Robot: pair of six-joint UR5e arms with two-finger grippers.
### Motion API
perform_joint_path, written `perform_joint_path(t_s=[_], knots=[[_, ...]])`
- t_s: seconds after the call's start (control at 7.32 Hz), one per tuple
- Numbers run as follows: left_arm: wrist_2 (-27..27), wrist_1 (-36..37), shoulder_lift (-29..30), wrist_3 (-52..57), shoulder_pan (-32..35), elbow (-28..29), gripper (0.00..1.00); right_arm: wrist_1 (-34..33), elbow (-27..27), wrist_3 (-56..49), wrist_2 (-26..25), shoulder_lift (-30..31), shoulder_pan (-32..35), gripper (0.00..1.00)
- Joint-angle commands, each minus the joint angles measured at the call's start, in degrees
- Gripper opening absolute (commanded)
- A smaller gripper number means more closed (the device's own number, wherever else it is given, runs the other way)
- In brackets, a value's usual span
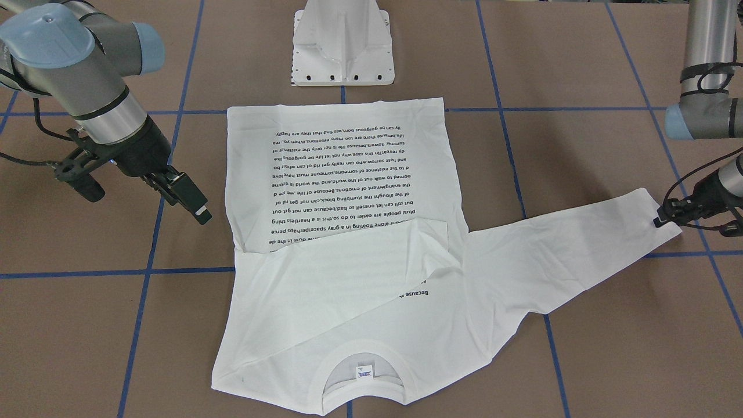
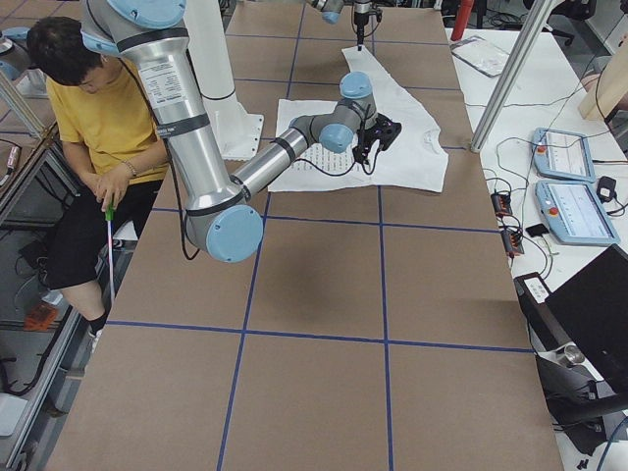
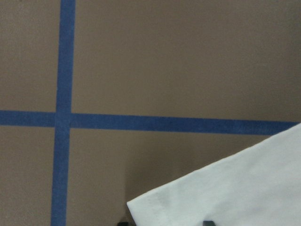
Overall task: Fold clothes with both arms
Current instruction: 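Move the left gripper to the other sleeve cuff and grasp it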
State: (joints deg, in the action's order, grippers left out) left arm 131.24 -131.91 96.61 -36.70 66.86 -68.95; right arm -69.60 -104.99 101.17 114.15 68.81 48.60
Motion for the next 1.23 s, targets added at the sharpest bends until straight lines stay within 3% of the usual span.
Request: perform_joint_path(t_s=[0.0, 0.14, 0.68, 0.82, 1.09], knots=[[-0.02, 0.16, -0.11, -0.03, 0.11, -1.01, 0.0, -0.01, -0.04, 0.08, -0.07, 0.18, -0.09, 0.99], [0.15, 0.16, -0.02, -0.12, 0.28, -1.8, 0.0, 0.07, -0.04, 0.08, -0.67, 0.27, -0.35, 0.99], [0.33, 14.12, 2.68, -10.11, -0.07, -24.0, 0.0, 0.16, -0.04, -0.71, 0.2, 1.14, -0.09, 0.99], [0.33, 14.22, 6.1, -16.41, -1.98, -26.39, 0.0, 0.25, -0.48, -2.28, 0.55, 2.19, 0.17, 0.99], [-1.5, 14.48, 16.71, -34.31, -12.58, -26.5, 0.0, 0.51, -2.41, -8.07, 1.86, 6.76, 1.74, 0.99]])
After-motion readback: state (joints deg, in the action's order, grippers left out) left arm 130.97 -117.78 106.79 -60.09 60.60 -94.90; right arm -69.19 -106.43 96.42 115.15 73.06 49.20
